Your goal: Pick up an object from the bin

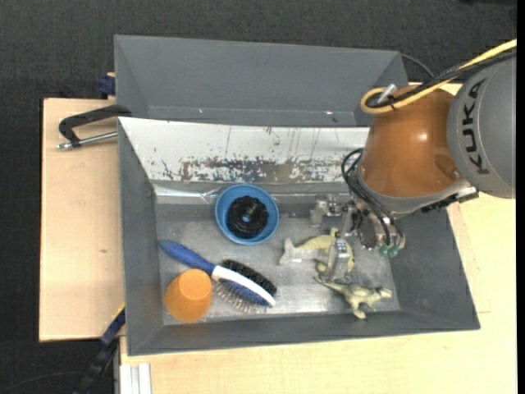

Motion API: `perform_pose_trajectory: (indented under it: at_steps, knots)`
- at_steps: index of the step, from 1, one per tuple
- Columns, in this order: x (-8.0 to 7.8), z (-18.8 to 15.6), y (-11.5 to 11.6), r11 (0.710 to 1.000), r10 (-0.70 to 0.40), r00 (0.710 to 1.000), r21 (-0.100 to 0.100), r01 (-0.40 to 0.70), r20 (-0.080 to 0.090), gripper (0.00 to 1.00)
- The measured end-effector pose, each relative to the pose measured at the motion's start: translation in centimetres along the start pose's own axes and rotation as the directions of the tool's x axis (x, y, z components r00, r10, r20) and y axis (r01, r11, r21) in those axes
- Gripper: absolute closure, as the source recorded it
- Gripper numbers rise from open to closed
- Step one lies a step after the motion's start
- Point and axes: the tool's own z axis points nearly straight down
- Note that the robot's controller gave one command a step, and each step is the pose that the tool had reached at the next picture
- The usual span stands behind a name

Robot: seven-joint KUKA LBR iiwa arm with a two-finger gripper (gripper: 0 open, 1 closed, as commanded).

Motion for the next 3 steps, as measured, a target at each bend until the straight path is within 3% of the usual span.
perform_pose_trajectory:
  at_steps: [1, 2, 3]
  knots:
    - [-1.0, 8.9, -5.7, 0.998, 0.055, 0.998, 0.002, -0.055, -0.007, 0.00]
    - [-1.2, 8.5, -5.4, 0.999, 0.050, 0.999, 0.000, -0.050, 0.000, 1.00]
    - [-1.9, -7.1, -4.7, 0.999, 0.054, 0.998, 0.000, -0.054, 0.015, 1.00]
